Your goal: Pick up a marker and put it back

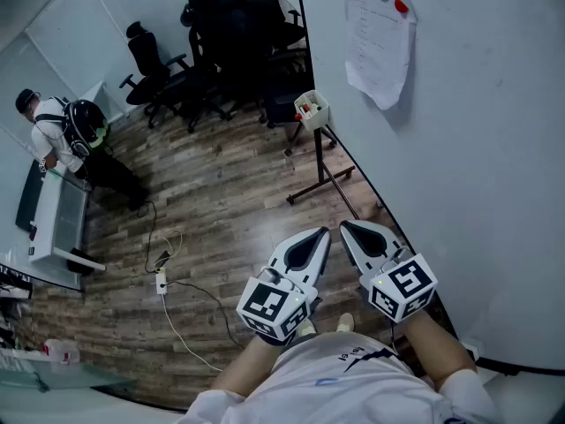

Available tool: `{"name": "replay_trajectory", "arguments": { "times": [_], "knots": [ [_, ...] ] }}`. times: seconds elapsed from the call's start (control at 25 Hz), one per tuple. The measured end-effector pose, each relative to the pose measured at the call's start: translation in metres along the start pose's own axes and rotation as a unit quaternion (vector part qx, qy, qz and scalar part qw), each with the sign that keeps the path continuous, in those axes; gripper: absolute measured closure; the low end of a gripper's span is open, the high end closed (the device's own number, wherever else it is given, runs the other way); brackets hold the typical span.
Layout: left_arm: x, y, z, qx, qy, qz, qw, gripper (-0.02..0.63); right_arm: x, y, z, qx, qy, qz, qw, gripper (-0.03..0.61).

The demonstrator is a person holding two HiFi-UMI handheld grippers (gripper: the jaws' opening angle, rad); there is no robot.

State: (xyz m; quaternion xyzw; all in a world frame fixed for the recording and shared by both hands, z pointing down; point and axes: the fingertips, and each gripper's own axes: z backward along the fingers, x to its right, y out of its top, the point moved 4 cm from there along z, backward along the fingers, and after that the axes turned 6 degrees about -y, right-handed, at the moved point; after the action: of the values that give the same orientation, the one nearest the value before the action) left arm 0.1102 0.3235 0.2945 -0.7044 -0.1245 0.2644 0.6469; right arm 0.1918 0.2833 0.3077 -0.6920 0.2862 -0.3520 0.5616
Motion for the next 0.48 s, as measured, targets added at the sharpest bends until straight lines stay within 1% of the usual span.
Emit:
{"name": "replay_trajectory", "arguments": {
  "times": [0.48],
  "knots": [
    [0.0058,-0.006,-0.0011,-0.005,0.007,0.003,1.0,0.603,0.0013,0.0017,0.0072,0.003,0.006,0.002,1.0,0.566]
  ]
}}
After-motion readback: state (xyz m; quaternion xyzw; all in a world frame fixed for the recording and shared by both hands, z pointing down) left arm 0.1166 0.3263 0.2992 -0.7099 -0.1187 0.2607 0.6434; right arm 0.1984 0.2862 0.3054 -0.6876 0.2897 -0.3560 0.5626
